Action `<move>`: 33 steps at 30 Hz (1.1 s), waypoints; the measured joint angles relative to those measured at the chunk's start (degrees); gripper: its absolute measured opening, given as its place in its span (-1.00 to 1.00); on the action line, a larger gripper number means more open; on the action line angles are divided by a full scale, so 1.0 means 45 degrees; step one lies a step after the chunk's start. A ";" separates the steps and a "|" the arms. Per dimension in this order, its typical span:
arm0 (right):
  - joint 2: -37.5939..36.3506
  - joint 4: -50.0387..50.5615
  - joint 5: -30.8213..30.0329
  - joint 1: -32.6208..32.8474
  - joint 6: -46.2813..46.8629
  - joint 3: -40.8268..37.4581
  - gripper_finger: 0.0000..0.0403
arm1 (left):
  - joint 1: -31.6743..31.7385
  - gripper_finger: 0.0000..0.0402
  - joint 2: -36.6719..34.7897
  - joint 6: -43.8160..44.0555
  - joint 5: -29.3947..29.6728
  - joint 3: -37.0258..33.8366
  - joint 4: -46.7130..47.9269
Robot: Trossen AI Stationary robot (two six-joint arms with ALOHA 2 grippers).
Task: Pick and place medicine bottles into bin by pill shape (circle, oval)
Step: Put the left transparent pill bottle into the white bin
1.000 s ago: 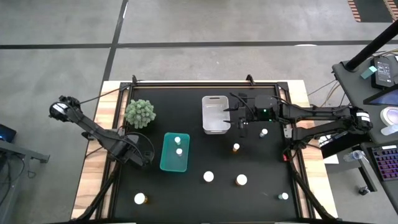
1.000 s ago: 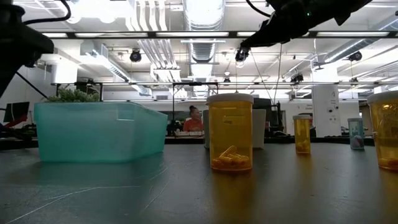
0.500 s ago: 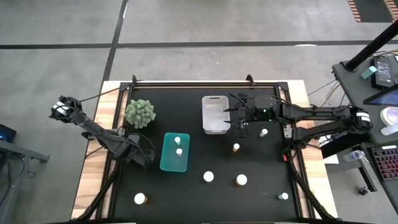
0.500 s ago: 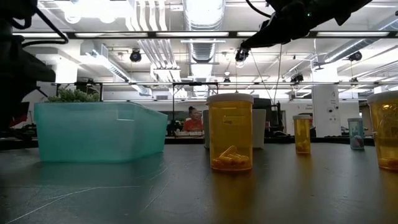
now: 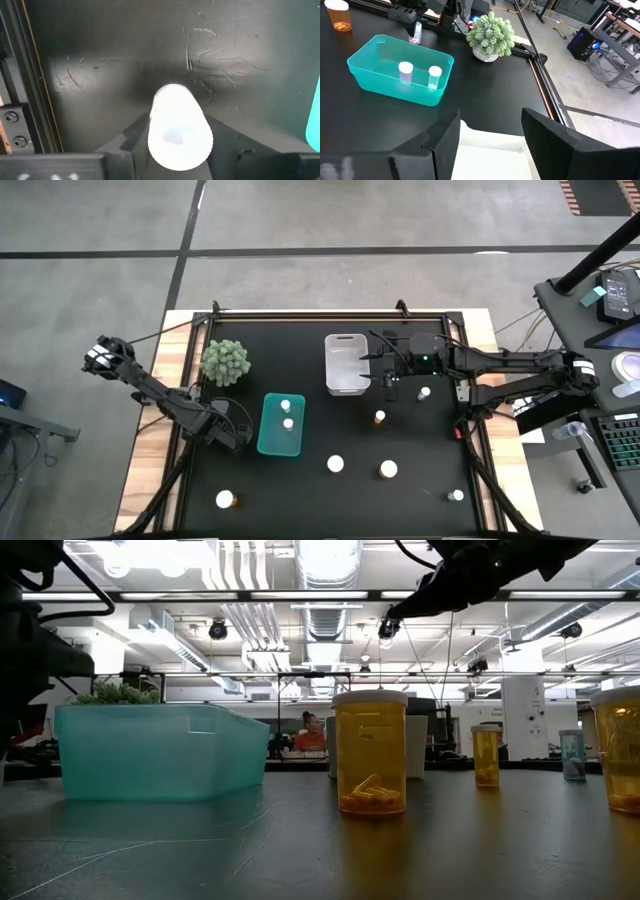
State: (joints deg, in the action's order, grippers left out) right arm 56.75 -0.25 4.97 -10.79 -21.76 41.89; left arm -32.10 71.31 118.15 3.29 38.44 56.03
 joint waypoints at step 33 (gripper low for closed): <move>-0.5072 0.2331 -0.0001 0.0005 0.1974 -0.2212 0.01 | 0.4630 -0.37 0.5139 -1.1283 0.0727 1.2110 0.3930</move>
State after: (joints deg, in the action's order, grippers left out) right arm 33.93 10.24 4.97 -10.76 -12.87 31.93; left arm -11.26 94.43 67.37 6.56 92.93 73.72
